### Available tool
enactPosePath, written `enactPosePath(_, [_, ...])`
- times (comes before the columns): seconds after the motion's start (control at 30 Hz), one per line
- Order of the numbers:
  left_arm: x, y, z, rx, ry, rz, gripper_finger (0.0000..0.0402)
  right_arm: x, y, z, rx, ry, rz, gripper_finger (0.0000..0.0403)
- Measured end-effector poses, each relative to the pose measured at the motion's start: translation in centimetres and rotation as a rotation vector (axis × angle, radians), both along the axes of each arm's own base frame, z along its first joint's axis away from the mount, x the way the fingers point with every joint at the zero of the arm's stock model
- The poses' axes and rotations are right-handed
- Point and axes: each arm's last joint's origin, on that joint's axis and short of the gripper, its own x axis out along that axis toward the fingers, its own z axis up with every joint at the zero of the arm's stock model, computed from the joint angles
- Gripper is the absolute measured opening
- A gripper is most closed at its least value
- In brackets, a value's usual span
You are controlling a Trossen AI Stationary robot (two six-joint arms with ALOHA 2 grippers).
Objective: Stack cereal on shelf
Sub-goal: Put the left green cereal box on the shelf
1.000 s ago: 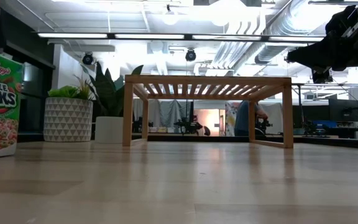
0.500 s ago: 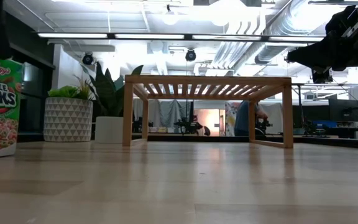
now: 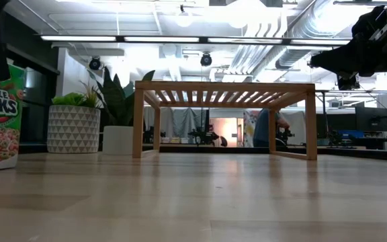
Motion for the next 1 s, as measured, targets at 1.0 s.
enactPosePath(1.0, [-0.05,0.09,0.05,0.005,-0.006,0.017,0.0186,0.0,0.0,0.0,0.0,0.0,0.0,0.0])
